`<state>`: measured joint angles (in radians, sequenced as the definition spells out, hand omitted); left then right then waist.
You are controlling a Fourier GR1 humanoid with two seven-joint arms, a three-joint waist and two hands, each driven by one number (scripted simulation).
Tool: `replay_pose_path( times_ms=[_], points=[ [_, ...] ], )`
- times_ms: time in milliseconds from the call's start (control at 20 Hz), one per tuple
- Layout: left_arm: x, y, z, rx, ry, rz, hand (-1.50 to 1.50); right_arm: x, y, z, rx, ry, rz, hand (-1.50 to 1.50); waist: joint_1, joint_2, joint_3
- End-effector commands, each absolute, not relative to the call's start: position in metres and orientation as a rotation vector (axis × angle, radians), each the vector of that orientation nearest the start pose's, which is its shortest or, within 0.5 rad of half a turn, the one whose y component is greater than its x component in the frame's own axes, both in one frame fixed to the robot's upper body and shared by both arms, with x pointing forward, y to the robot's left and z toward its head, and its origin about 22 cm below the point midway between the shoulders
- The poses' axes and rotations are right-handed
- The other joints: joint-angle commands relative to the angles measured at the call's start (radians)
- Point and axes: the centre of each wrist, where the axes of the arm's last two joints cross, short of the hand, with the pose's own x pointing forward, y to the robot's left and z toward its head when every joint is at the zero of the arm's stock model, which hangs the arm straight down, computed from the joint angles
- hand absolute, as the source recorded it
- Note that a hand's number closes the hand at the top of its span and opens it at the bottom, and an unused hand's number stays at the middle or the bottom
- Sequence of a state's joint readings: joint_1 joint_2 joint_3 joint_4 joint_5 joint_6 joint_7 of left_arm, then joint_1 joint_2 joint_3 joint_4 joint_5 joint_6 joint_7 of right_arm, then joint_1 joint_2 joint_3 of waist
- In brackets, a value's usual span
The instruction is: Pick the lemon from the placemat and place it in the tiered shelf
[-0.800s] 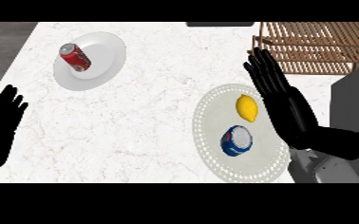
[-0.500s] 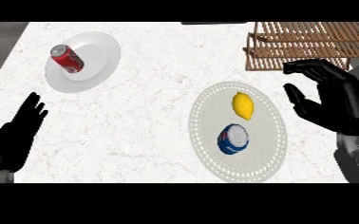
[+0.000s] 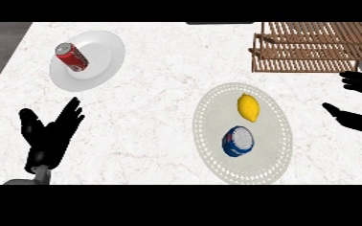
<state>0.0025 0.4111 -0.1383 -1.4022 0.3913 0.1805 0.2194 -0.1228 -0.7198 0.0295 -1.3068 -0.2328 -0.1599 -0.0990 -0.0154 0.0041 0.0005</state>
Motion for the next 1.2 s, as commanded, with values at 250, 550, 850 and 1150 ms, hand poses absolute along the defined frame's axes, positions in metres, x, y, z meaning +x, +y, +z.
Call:
replay_pose_path(
  times_ms=[250, 550, 850, 1150],
  points=[
    [0.245, 0.298, -0.014, 0.089, -1.108, 0.050, 0.00, 0.252, -0.395, 0.116, -0.383, -1.447, 0.523, -1.50, 0.006, -0.007, -0.001],
    [0.242, 0.295, -0.033, 0.080, -1.110, 0.036, 0.00, 0.254, -0.351, 0.147, -0.429, -1.302, 0.680, -1.50, 0.011, -0.005, -0.002],
    [0.241, 0.292, -0.026, 0.083, -1.101, 0.053, 0.00, 0.269, -0.287, 0.167, -0.565, -1.204, 0.624, -1.50, 0.029, -0.004, -0.002],
    [0.259, 0.300, -0.026, 0.091, -1.129, 0.042, 0.00, 0.295, -0.236, 0.166, -0.669, -1.100, 0.651, -1.50, 0.027, -0.002, -0.002]
  ],
)
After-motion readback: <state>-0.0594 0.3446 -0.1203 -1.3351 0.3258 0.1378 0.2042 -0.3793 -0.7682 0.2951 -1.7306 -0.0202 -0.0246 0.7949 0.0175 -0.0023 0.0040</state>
